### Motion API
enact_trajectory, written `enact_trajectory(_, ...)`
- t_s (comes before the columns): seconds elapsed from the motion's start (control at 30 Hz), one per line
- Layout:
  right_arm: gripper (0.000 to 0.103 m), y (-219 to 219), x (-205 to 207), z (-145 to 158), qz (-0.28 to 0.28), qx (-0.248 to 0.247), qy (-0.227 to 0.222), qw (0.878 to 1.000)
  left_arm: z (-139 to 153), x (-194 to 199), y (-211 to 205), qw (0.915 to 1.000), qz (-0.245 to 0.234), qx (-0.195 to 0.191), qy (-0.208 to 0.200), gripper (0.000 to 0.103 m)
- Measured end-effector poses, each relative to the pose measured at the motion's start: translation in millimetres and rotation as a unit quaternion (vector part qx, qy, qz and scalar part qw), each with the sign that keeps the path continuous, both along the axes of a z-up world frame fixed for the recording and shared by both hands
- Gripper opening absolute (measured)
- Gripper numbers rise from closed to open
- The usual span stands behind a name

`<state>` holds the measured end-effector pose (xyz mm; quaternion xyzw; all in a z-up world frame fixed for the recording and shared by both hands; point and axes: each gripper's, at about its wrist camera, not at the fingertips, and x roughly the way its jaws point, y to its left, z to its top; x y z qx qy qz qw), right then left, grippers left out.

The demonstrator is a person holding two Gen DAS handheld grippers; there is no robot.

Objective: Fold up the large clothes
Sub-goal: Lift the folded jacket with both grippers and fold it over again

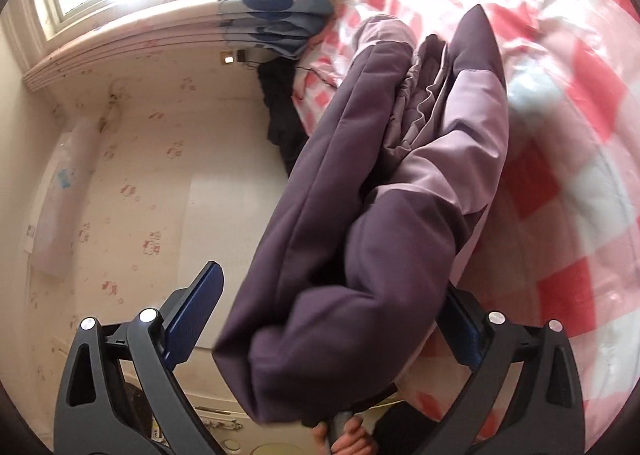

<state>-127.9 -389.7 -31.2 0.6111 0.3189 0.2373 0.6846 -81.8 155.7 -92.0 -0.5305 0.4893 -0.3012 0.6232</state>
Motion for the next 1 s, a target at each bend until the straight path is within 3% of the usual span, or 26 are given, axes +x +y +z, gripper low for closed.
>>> enact_trajectory(0.1, 0.096, 1.3, 3.2, 16.3, 0.009, -0.008, -0.004, 1.0, -3.1, 14.0, 44.3, 0.9981, 0.061, -0.003, 0.011, 0.096)
enact_trajectory(0.2, 0.097, -2.0, 4.2, 23.0, 0.027, -0.029, 0.015, 0.999, -9.8, 28.3, 69.8, 0.9961, 0.085, -0.013, 0.021, 0.096)
enact_trajectory(0.33, 0.097, 0.9, 2.6, -10.8, 0.058, -0.095, 0.114, 0.987, -14.4, 35.6, 85.0, 0.9939, 0.106, -0.012, 0.029, 0.096)
enact_trajectory(0.4, 0.097, -4.0, -1.6, -30.7, 0.058, -0.093, 0.112, 0.988, -17.9, 38.4, 85.9, 0.9933, 0.108, -0.003, 0.04, 0.094)
enact_trajectory(0.43, 0.091, -8.1, -4.0, -35.1, 0.054, -0.093, 0.095, 0.99, -18.4, 40.1, 87.6, 0.9926, 0.112, 0.007, 0.044, 0.087)
enact_trajectory(0.47, 0.078, -12.8, -6.7, -38.8, 0.045, -0.094, 0.088, 0.991, -13.5, 42.7, 84.0, 0.9933, 0.103, 0.036, 0.038, 0.074)
enact_trajectory(0.5, 0.073, -15.2, -7.4, -41.1, 0.037, -0.098, 0.083, 0.991, -6.2, 46.8, 80.5, 0.9933, 0.083, 0.076, 0.026, 0.051)
enact_trajectory(0.57, 0.055, -21.1, -11.9, -33.2, 0.021, -0.127, 0.065, 0.99, 6.7, 48.1, 74.9, 0.9925, 0.055, 0.109, 0.006, 0.039)
enact_trajectory(0.6, 0.053, -24.0, -14.1, -27.0, 0.015, -0.135, 0.054, 0.989, 14.2, 48.4, 71.8, 0.992, 0.043, 0.119, -0.003, 0.035)
enact_trajectory(0.73, 0.049, -37.5, -31.3, 9.3, 0.004, -0.16, 0.011, 0.987, 62.2, 30.2, 47.4, 0.9855, -0.01, 0.154, -0.071, 0.031)
enact_trajectory(0.83, 0.049, -46.0, -67.3, 33.0, -0.001, -0.177, -0.016, 0.984, 88.7, 3.5, 33.6, 0.9816, -0.038, 0.156, -0.103, 0.031)
enact_trajectory(0.9, 0.049, -51.6, -105.0, 39.2, -0.011, -0.184, -0.026, 0.983, 92.9, -17.8, 30.4, 0.9813, -0.054, 0.15, -0.108, 0.031)
enact_trajectory(1.0, 0.05, -60.8, -158.2, 14.9, -0.017, -0.179, -0.005, 0.984, 72.1, -45.2, 28.8, 0.9836, -0.082, 0.141, -0.076, 0.037)
